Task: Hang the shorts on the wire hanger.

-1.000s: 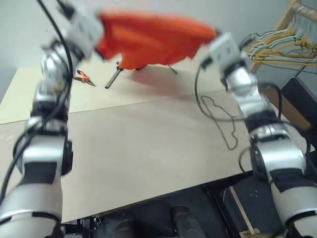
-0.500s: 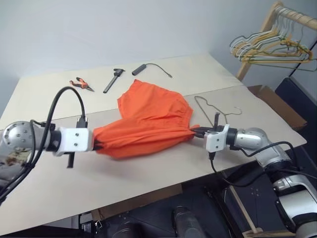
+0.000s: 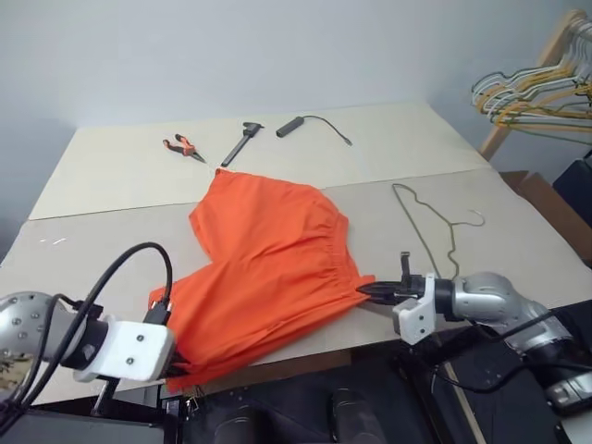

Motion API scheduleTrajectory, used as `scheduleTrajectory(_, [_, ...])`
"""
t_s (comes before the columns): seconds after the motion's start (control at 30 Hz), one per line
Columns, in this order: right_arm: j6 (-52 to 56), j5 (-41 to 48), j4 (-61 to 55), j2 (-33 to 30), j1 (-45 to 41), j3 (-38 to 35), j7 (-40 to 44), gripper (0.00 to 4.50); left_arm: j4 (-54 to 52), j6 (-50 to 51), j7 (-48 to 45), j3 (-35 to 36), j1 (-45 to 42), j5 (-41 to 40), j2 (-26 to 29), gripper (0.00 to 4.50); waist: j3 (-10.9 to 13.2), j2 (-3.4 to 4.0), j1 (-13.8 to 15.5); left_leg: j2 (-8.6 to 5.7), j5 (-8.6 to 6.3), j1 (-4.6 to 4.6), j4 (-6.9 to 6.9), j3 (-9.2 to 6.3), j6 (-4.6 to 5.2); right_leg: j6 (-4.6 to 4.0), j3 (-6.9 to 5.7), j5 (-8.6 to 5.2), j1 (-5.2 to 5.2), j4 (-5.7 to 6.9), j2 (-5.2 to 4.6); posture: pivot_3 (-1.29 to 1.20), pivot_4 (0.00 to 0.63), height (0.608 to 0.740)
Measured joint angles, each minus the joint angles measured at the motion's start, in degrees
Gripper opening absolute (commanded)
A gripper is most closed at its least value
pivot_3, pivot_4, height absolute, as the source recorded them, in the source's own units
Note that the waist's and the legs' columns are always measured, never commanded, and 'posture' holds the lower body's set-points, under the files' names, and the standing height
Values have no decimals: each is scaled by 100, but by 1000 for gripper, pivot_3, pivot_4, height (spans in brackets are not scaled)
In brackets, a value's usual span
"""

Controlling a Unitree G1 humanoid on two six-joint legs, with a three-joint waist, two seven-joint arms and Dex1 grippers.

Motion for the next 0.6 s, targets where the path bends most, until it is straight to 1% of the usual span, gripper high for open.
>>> scheduleTrajectory(0.13, [748,509,-1106,-562,753,-132,446,23,-195,10,44,53,256,242,-124,0,14,2,79,7,-8,5,0,2,11,-18,1,-10,1,1,5,-147,146,740])
scheduleTrajectory(0.17, [908,623,-1335,-700,901,-134,576,261,-198,-24,45,53,299,296,-136,0,16,3,85,8,-8,7,0,2,12,-19,0,-12,2,1,5,-148,146,740])
scheduleTrajectory(0.23, [1270,873,-1747,-928,1170,-158,818,744,-179,-50,30,53,351,413,-154,483,19,1,95,10,-10,8,0,2,14,-19,0,-14,3,0,6,-151,148,740])
scheduleTrajectory(0.27, [1573,1027,-1964,-1045,1342,-229,952,1077,-148,-56,16,53,366,460,-165,678,21,0,102,10,-11,8,0,2,15,-18,0,-16,4,-2,6,-151,148,740])
scheduleTrajectory(0.43, [2425,1410,-2556,-1388,1761,-567,1307,2775,-26,-280,-119,118,501,600,-236,2207,46,-5,117,19,-18,8,0,5,13,-18,0,-25,0,-4,9,-140,150,740])
scheduleTrajectory(0.47, [2603,1501,-2686,-1434,1871,-718,1341,3079,0,-306,-148,136,490,594,-268,2493,57,-5,131,21,-19,7,0,6,13,-20,0,-25,-1,-4,11,-134,150,740])
scheduleTrajectory(0.5, [2835,1683,-2855,-1586,2061,-919,1439,3480,45,-331,-195,229,470,572,-330,2862,76,-3,170,21,-19,6,0,6,13,-21,0,-25,-3,-4,11,-130,148,740])
scheduleTrajectory(0.53, [3003,1809,-2936,-1712,2196,-1067,1529,3480,101,-354,-233,311,433,527,-340,2862,85,-6,204,23,-20,6,0,7,13,-22,-1,-25,-4,-5,14,-129,147,740])
scheduleTrajectory(0.6, [3489,2286,-3084,-1975,2595,-1609,1788,3480,254,-408,-402,498,226,204,-368,2862,97,-6,260,25,-20,-1,0,6,13,-25,-3,-24,-7,-7,14,-128,146,740])
